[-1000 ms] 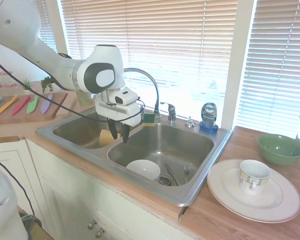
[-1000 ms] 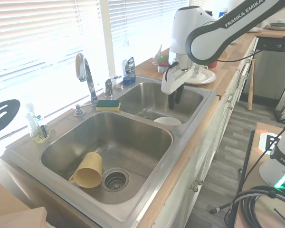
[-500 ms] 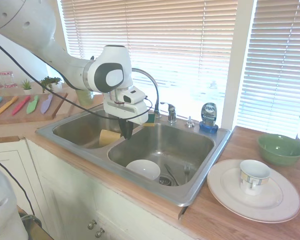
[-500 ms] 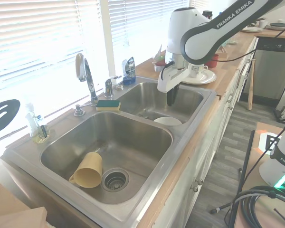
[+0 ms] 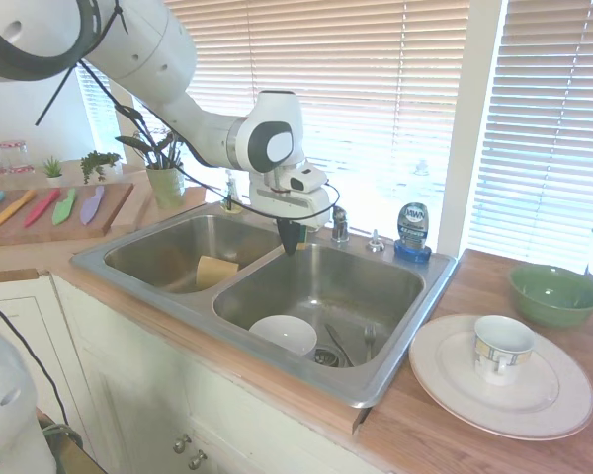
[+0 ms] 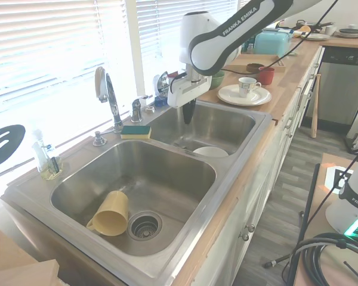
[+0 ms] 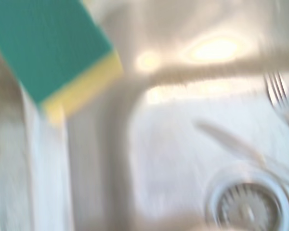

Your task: Turn on the faucet

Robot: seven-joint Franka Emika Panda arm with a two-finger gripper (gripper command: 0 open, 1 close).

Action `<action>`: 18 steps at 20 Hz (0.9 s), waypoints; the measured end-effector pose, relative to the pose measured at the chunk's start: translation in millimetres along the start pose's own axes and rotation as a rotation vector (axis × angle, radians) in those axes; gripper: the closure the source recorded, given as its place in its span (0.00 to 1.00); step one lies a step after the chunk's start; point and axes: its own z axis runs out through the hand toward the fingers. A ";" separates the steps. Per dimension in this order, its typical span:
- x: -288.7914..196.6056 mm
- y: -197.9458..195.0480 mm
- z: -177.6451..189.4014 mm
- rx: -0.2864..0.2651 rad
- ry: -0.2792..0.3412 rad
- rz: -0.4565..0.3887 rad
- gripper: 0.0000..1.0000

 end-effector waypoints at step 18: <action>55.9 -91.1 -25.6 0.110 0.106 0.099 1.00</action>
